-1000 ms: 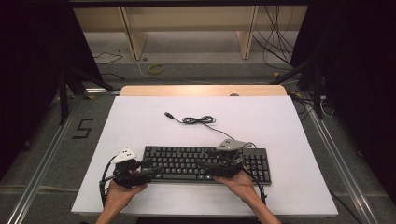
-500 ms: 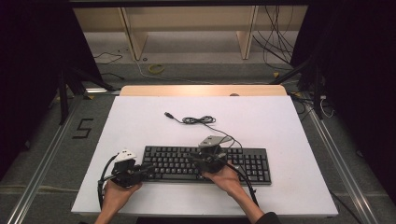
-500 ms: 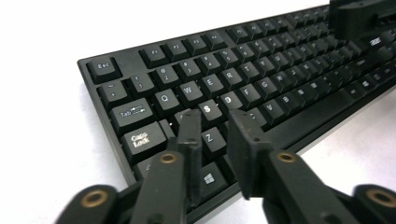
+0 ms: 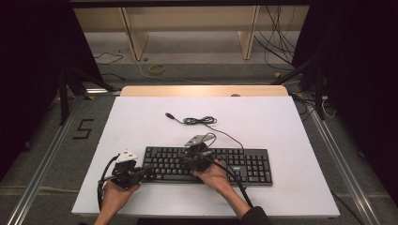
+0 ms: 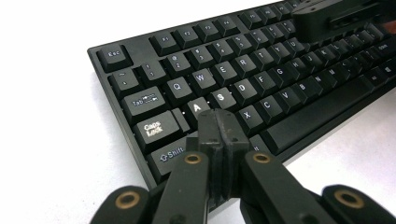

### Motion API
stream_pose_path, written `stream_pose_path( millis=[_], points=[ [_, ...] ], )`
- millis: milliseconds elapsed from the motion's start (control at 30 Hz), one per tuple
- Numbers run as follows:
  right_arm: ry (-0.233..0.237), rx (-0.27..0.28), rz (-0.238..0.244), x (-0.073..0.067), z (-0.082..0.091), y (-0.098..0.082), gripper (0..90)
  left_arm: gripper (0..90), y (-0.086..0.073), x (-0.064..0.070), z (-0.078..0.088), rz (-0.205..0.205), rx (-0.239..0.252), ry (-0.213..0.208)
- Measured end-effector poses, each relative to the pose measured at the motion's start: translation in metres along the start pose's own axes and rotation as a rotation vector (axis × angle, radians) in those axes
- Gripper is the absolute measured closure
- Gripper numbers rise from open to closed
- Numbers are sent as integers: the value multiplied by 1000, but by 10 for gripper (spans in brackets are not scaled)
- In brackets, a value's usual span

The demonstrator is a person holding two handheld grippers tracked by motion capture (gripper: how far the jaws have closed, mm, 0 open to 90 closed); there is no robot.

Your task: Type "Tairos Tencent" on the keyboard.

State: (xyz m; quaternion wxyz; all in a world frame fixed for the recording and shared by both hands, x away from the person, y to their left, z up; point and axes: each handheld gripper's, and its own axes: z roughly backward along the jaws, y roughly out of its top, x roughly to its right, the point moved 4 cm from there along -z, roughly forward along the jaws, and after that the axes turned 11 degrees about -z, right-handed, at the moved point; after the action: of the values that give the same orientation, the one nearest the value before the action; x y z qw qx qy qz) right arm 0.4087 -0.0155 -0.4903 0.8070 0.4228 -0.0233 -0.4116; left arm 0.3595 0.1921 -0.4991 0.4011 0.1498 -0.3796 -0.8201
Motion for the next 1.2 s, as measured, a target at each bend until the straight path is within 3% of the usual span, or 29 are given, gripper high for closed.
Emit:
stream_pose_path(
  millis=[467,1200],
  points=[
    [-26,-44,4,-2,-20,1,900,894,-3,-4,-2,15,-25,4],
    [-28,-46,3,-1,-24,1,900,894,-4,-7,-5,17,-41,10]
  ],
)
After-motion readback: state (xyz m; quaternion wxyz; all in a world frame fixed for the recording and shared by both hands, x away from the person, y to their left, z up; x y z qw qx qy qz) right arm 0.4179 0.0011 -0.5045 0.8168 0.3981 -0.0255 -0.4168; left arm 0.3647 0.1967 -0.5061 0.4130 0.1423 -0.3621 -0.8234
